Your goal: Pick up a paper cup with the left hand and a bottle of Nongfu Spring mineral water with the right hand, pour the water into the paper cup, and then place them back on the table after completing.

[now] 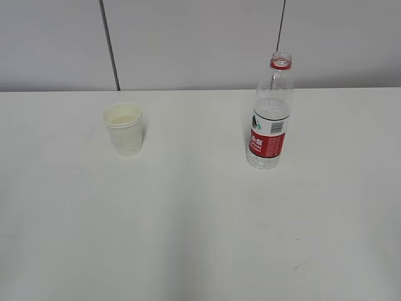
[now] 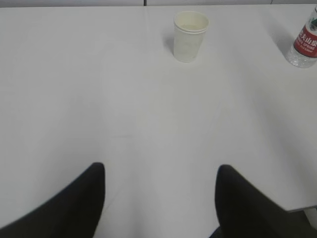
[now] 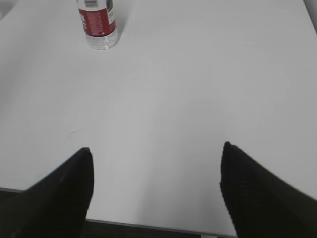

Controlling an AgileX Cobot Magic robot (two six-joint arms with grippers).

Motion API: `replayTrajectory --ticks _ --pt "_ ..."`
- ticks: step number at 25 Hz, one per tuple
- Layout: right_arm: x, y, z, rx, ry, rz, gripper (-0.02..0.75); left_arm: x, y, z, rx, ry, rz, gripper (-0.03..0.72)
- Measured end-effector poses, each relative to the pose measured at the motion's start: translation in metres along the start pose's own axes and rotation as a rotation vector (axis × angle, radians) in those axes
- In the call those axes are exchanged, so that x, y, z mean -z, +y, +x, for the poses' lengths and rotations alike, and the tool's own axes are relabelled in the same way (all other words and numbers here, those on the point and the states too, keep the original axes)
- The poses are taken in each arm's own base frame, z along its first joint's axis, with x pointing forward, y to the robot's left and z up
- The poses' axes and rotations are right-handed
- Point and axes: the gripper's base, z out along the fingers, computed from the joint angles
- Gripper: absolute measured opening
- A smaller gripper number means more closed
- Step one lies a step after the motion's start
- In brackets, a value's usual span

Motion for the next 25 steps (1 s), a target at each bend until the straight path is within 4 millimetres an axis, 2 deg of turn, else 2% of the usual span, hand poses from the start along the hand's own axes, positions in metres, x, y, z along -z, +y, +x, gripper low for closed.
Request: replayTrajectory --ticks 25 --pt "0.0001 -0.0009 0.0001 -0.010 0.003 0.040 0.587 0.0000 0.0000 0.0000 0.000 0.000 -0.001 0.437"
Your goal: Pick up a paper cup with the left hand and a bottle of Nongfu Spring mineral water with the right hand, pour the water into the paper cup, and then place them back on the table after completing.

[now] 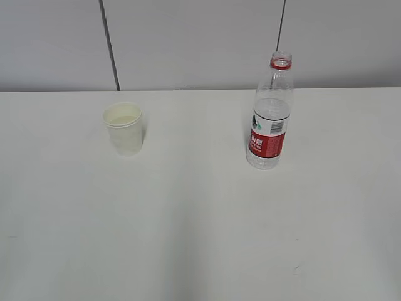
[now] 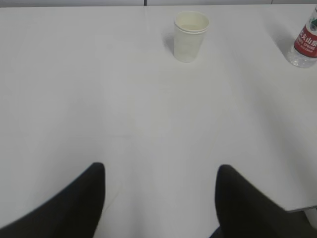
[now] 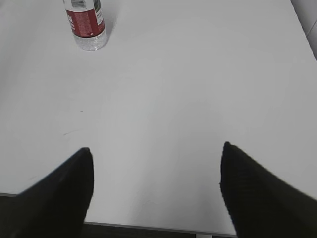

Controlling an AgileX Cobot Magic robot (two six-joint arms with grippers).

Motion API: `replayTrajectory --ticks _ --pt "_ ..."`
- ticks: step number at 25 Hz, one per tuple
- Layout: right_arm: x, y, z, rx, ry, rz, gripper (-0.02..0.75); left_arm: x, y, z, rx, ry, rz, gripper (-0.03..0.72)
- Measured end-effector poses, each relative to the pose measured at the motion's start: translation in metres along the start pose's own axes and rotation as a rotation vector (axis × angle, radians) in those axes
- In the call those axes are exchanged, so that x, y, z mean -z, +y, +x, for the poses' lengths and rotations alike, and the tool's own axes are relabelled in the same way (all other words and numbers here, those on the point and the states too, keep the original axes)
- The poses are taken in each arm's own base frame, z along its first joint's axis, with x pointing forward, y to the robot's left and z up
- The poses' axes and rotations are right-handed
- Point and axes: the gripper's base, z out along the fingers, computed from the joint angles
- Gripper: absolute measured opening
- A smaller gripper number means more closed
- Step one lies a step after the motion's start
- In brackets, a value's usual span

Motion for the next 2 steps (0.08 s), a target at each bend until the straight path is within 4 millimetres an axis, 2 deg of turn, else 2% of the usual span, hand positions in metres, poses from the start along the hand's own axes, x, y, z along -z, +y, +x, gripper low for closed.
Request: replayTrajectory --ticks 2 --pt "0.0000 0.0000 0.0000 0.000 0.000 0.000 0.587 0.0000 0.0000 0.0000 0.000 0.000 0.000 0.437"
